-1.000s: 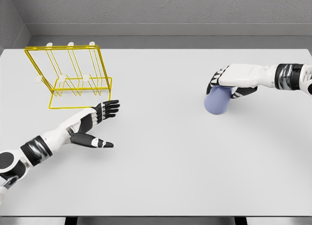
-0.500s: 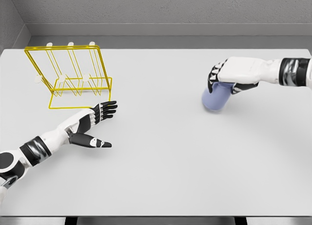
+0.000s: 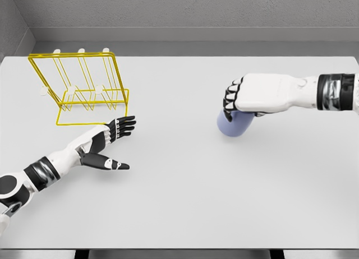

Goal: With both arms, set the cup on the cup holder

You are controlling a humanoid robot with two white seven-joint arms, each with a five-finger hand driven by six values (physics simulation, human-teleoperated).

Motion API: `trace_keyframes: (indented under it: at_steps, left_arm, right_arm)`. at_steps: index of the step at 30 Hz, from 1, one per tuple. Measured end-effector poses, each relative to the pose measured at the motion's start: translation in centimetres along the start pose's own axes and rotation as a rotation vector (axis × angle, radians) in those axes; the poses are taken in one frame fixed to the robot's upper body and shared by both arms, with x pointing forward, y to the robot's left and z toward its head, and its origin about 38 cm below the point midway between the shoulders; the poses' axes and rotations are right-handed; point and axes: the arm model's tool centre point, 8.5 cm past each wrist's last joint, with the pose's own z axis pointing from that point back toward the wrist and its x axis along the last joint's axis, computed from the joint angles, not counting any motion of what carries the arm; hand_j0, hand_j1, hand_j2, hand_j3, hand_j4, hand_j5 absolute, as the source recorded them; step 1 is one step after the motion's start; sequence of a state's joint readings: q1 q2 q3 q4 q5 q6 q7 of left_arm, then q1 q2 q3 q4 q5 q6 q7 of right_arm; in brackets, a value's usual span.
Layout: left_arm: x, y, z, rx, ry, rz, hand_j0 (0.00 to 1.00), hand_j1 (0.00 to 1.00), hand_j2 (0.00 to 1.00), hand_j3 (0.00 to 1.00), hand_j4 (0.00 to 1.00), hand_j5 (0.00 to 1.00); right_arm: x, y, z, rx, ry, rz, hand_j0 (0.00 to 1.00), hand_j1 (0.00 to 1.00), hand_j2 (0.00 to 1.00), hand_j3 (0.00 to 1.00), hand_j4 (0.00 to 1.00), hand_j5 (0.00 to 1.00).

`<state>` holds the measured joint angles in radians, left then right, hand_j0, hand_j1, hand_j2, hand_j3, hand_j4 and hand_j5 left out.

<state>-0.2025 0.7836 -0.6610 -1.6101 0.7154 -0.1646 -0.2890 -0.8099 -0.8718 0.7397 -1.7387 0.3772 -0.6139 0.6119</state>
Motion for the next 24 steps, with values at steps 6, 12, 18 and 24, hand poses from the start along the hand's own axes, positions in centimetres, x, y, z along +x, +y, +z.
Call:
trace_keyframes:
  at_steps: [6, 12, 18, 24]
  left_arm:
    - [0.0, 0.0, 0.0, 0.000, 0.000, 0.000, 1.00, 1.00, 1.00, 1.00, 1.00, 1.00]
    - [0.0, 0.0, 0.0, 0.000, -0.001, -0.001, 1.00, 1.00, 1.00, 1.00, 1.00, 1.00]
    - [0.0, 0.0, 0.0, 0.000, -0.001, -0.001, 1.00, 1.00, 1.00, 1.00, 1.00, 1.00]
    - [0.0, 0.0, 0.1, 0.001, -0.001, 0.000, 1.00, 1.00, 1.00, 1.00, 1.00, 1.00]
  right_arm:
    - [1.1, -0.2, -1.2, -0.018, -0.041, 0.005, 0.48, 0.48, 0.48, 0.48, 0.48, 0.48]
    - [2.0, -0.6, -2.8, -0.048, -0.082, 0.002, 0.49, 0.49, 0.49, 0.49, 0.49, 0.49]
    - [3.7, -1.2, -5.7, -0.088, -0.156, -0.001, 0.49, 0.49, 0.49, 0.49, 0.49, 0.49]
    - [4.9, -1.7, -7.6, -0.117, -0.201, -0.001, 0.49, 0.49, 0.49, 0.49, 0.49, 0.49]
